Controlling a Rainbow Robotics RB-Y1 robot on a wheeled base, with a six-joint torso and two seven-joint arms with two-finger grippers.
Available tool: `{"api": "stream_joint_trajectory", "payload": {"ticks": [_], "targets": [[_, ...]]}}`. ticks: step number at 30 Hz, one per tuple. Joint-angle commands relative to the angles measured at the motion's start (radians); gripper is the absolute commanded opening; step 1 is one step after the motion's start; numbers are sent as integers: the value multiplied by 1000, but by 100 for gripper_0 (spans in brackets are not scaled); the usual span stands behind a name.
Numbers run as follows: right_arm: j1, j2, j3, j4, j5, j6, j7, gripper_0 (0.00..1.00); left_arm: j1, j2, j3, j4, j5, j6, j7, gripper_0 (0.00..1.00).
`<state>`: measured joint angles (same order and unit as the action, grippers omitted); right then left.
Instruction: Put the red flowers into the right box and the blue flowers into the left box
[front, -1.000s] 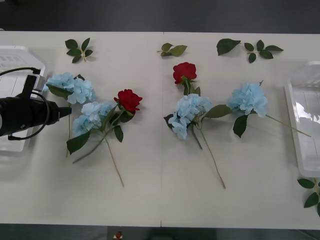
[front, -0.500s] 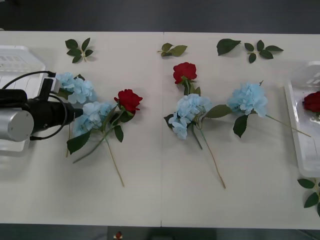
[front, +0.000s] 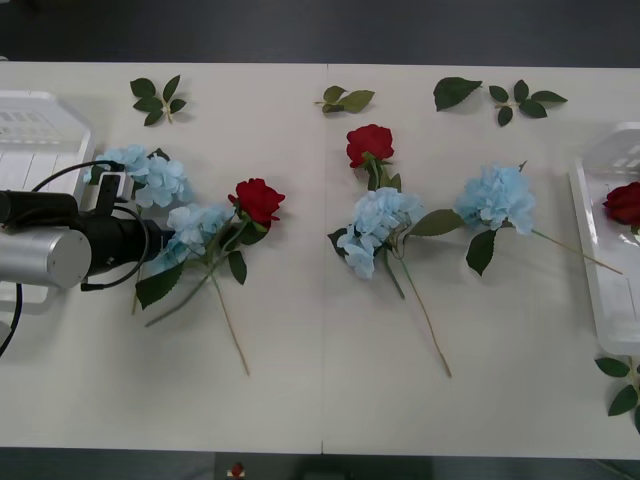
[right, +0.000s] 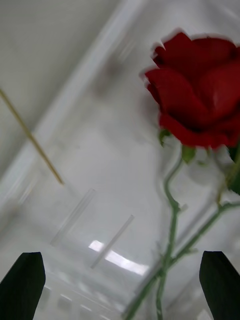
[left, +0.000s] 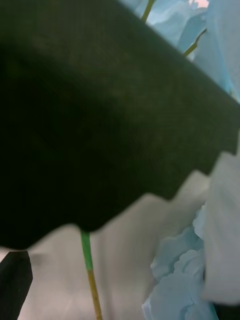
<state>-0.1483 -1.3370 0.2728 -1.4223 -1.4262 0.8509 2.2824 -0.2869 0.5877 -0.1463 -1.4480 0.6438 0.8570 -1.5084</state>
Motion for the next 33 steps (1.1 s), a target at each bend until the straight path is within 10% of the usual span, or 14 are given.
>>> {"api": "stream_joint_trajectory", "payload": {"ticks": [1, 6, 19, 22, 33], "targets": [[-80, -37, -20, -92, -16, 73, 123, 90, -21, 1, 7, -6, -9, -7, 20, 94], [-185, 39, -18, -101, -27, 211, 215, 90, -21, 3, 1, 0, -4, -7, 28, 53], [-341, 245, 42, 129, 44, 315, 361, 90, -21, 1, -62, 83, 2, -141, 34, 37], [-364, 265, 94, 140, 84, 277, 361, 90, -21, 1, -62, 81, 4, -141, 33, 1], [-455, 423, 109, 290, 147, 274, 371, 90, -20, 61, -7, -106, 142, 68, 50, 0]]}}
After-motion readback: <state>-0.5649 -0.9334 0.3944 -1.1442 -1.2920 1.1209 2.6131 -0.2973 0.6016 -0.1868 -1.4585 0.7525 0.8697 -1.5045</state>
